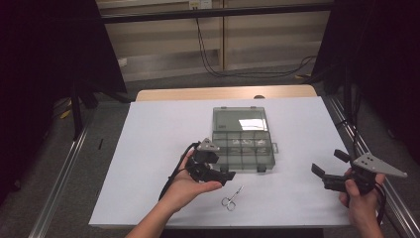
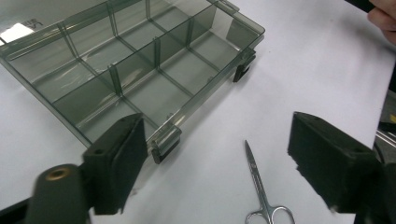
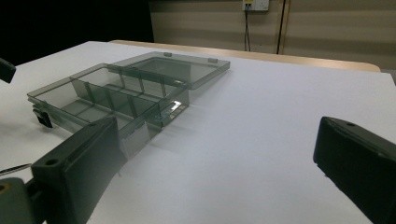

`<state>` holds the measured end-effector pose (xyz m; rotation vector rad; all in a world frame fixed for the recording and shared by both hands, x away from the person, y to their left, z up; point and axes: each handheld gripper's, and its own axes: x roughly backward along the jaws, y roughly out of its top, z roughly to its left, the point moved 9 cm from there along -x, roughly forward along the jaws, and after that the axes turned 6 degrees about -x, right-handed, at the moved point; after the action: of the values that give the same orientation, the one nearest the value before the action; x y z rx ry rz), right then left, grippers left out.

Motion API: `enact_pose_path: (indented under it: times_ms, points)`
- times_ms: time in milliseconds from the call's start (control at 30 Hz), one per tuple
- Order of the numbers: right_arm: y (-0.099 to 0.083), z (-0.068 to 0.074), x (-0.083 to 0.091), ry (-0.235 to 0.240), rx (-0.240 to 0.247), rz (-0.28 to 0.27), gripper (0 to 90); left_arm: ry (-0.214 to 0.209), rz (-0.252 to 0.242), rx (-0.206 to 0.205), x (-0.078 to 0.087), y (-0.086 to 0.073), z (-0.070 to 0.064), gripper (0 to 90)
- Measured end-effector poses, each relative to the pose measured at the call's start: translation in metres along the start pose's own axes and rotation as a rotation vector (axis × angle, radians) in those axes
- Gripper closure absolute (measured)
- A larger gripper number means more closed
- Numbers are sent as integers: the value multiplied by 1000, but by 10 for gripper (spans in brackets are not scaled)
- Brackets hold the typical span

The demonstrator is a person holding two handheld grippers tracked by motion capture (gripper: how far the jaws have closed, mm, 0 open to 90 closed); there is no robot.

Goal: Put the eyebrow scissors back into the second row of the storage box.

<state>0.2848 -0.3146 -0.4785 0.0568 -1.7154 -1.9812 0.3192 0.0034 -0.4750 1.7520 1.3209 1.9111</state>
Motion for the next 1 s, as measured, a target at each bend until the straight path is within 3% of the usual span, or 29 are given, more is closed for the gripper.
enact_pose_path:
  times_ms: [133,267,500,600,667,700,800,833,900,1000]
  points:
    - [0,0,0,3,-2,-2,5,-11,18,-1,-6,-2,-8,274]
    - [-1,1,2,3,6,5,7,-44,35,-32,-12,-3,-18,324]
    - [1,0,5,1,-3,-10,11,-23,77,-68,-15,-5,-27,360]
    - [0,-1,5,-4,-7,-9,11,-20,64,-66,-15,-5,-31,395]
    - [0,-2,5,-6,-5,-10,11,-26,83,-73,-16,-7,-33,431]
    - [-1,-2,5,-5,-11,-5,12,-41,109,-97,-15,-9,-33,465]
    - [-2,-3,4,-7,-9,-3,12,-76,121,-62,-20,-12,-40,520]
    - [-2,-3,4,-7,-7,-2,12,-88,124,-29,-22,-12,-43,521]
    - [-2,-3,4,-6,-11,-1,12,-120,186,-47,-25,-17,-44,527]
    - [-1,-2,4,-6,-7,-5,12,-101,210,-54,-32,-21,-45,555]
